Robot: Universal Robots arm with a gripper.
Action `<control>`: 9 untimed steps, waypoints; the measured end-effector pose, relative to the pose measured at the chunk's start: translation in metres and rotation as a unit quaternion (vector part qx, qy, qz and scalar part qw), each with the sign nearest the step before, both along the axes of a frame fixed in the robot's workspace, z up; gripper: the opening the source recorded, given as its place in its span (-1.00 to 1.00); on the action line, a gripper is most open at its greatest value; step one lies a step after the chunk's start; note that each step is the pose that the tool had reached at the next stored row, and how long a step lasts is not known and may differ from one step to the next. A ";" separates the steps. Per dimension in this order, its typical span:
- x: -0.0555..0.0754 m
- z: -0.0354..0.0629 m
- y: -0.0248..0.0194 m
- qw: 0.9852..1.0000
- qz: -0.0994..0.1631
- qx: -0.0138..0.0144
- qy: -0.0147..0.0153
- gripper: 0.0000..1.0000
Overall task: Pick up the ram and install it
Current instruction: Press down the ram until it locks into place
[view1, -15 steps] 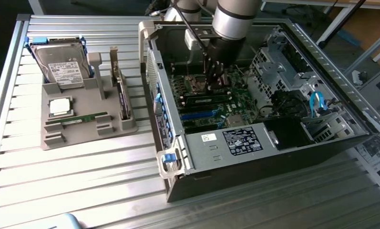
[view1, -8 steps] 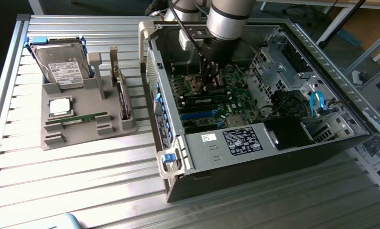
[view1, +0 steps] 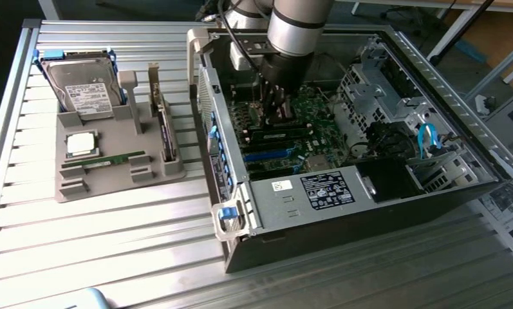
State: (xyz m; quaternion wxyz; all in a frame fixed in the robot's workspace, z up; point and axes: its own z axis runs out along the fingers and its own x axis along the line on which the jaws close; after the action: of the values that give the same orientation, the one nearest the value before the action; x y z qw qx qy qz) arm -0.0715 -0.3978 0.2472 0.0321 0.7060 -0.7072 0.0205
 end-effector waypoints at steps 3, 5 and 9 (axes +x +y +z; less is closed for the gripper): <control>-0.002 -0.0029 0.0000 1.000 0.000 0.000 0.000 -0.79; -0.004 -0.0048 0.0000 1.000 0.000 0.000 0.000 -0.79; -0.007 -0.0075 0.0000 1.000 0.000 0.000 0.000 -0.79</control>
State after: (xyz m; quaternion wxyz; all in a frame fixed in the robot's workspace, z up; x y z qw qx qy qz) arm -0.0786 -0.3979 0.2397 0.0322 0.7060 -0.7072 0.0205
